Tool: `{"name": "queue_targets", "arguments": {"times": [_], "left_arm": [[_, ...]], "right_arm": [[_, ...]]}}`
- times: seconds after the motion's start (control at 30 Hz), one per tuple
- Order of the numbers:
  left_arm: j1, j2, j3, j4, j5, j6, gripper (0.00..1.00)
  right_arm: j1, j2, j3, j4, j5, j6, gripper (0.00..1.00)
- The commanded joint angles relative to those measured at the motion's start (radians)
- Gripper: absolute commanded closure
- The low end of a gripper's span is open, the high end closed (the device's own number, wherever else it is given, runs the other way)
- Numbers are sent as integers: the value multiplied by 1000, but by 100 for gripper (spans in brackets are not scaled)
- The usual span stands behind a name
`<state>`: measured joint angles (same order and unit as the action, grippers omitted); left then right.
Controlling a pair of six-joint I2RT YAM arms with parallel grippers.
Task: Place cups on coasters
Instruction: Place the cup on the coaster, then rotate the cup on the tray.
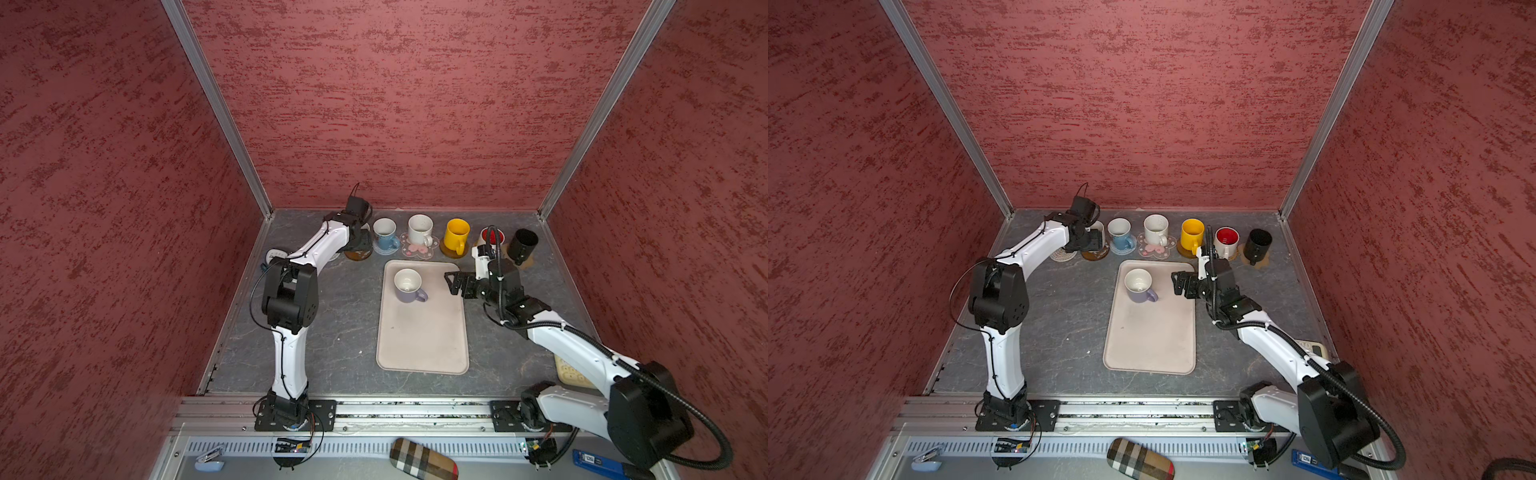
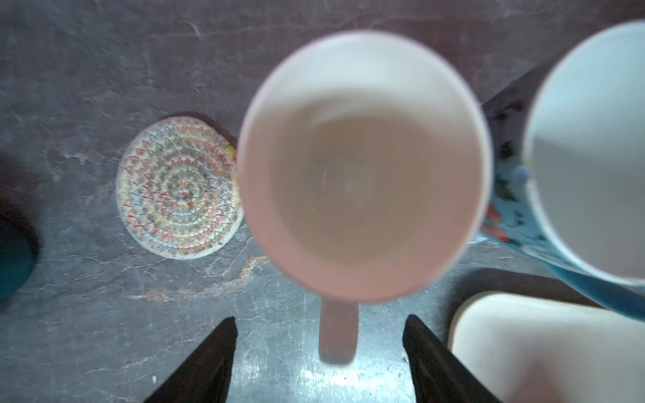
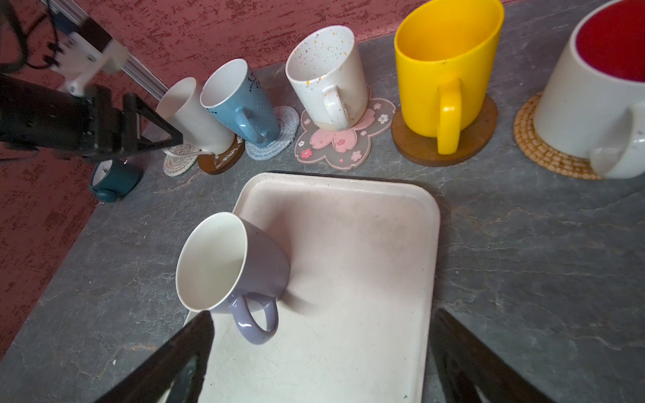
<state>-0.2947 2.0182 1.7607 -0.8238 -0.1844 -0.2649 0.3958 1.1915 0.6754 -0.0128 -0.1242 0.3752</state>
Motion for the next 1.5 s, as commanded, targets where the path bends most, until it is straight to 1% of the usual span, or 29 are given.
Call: {"name": "queue_targets", "arguments": {"times": [0.0, 0.1, 0.2, 0.27, 0.33, 0.4, 0.57, 0.83, 0.93, 1.13, 1.3, 1.47], "left_arm": [[-4, -143, -24, -17, 3, -19, 22], [-18, -252, -90, -8, 20, -34, 23], [-32, -355, -180, 12, 61, -68, 23], [-57, -414, -240, 18, 71, -81, 23], [-93, -459, -293, 19, 68, -82, 22], [-131, -502, -347, 19, 68, -80, 18], [-209, -616, -484, 34, 77, -105, 11], [-278, -781, -651, 38, 80, -154, 8], [-287, -827, -704, 38, 80, -169, 8], [-296, -885, -782, 49, 91, -188, 13], [-307, -904, -807, 48, 98, -194, 15], [-312, -916, -811, 38, 99, -192, 16]], "right_arm": [[-7, -5, 40, -23, -34, -7, 10], [-6, 44, 59, -61, -21, 41, 19], [-4, 116, 73, -63, -77, 76, 32], [-2, 152, 81, -62, -109, 87, 35], [4, 184, 84, -55, -120, 94, 35], [12, 207, 88, -50, -123, 94, 33], [54, 256, 109, -45, -124, 84, 32], [140, 362, 151, -56, -92, 105, 32], [177, 379, 160, -65, -82, 118, 32], [249, 397, 164, -60, -58, 151, 32], [297, 420, 185, -55, -49, 169, 32], [337, 423, 206, -44, -50, 149, 32]]}}
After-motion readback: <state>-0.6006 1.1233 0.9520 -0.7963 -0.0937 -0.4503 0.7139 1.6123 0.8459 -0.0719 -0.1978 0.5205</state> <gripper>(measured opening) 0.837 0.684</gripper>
